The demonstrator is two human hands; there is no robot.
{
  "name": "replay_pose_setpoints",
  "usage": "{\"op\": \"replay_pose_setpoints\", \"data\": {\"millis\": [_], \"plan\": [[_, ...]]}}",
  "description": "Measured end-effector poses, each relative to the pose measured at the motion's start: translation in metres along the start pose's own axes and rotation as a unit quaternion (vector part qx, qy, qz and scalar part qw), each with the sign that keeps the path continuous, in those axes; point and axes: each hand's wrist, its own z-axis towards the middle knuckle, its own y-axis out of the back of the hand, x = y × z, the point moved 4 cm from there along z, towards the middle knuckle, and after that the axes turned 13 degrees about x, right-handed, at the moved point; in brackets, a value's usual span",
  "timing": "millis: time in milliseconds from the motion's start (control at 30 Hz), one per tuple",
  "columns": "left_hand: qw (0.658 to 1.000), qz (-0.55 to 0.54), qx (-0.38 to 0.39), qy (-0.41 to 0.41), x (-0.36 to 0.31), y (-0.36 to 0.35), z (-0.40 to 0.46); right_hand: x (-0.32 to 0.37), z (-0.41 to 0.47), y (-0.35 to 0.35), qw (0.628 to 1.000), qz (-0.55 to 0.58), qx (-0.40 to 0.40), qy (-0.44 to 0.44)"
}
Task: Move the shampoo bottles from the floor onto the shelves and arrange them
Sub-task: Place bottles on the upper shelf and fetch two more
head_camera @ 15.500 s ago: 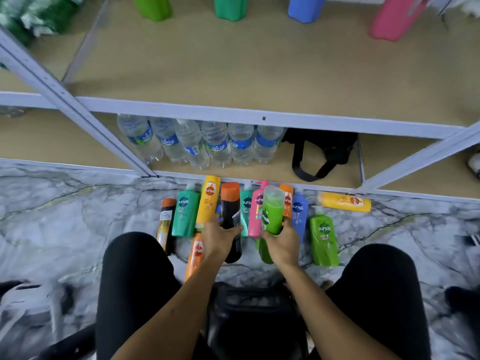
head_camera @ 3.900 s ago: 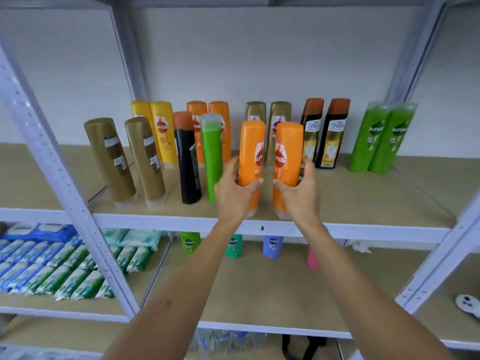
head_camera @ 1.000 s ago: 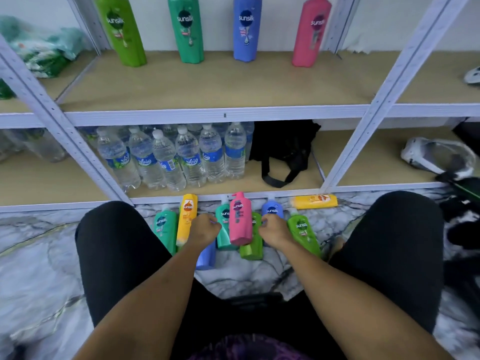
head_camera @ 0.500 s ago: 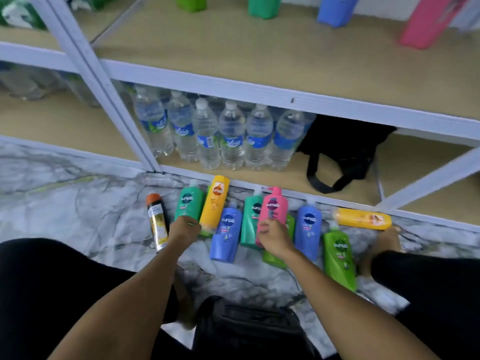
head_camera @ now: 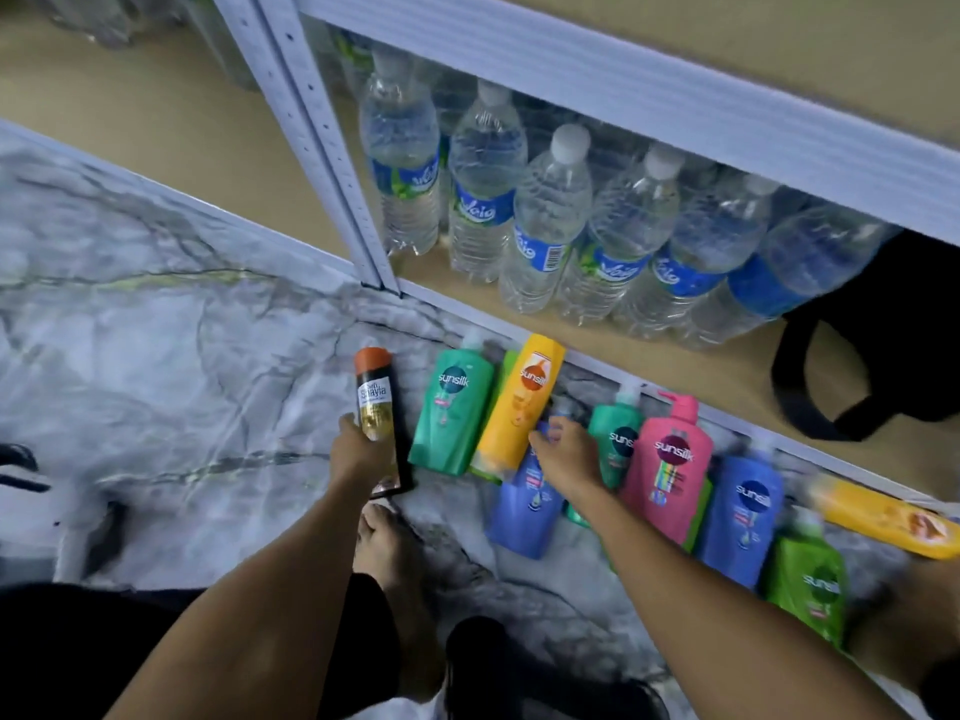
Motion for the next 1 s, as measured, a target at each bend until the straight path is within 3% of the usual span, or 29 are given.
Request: {"op": "replay_pose_setpoints", "data": {"millis": [133, 367, 533, 633, 833, 1000], "plan": [[0.997, -0.050, 0.001, 0.051, 0.006, -0.007, 0.024, 0.014, 0.028, -0.006, 0.999, 0.019, -0.041, -0.012], [0.998, 0.018, 0.011, 0.066, 0.009, -0.012, 0.045, 0.022, 0.053, -0.023, 0.994, 0.049, -0.017, -0.094], [0.999, -0.022, 0.007, 0.023, 0.006, -0.021, 0.033, 0.031, 0.042, -0.033, 0.994, 0.055, -0.006, -0.097], [1.000, -0.022, -0.006, -0.005, 0.002, -0.017, 0.023, 0.028, 0.030, -0.036, 0.990, 0.122, -0.007, -0.073], [0.999, 0.004, -0.012, -0.039, -0.015, -0.015, -0.015, -0.004, -0.004, -0.022, 0.974, 0.222, -0.010, -0.055], [0.997, -0.008, 0.023, -0.072, -0.023, -0.039, -0.061, -0.040, -0.043, 0.003, 0.969, 0.238, -0.029, -0.056]]}}
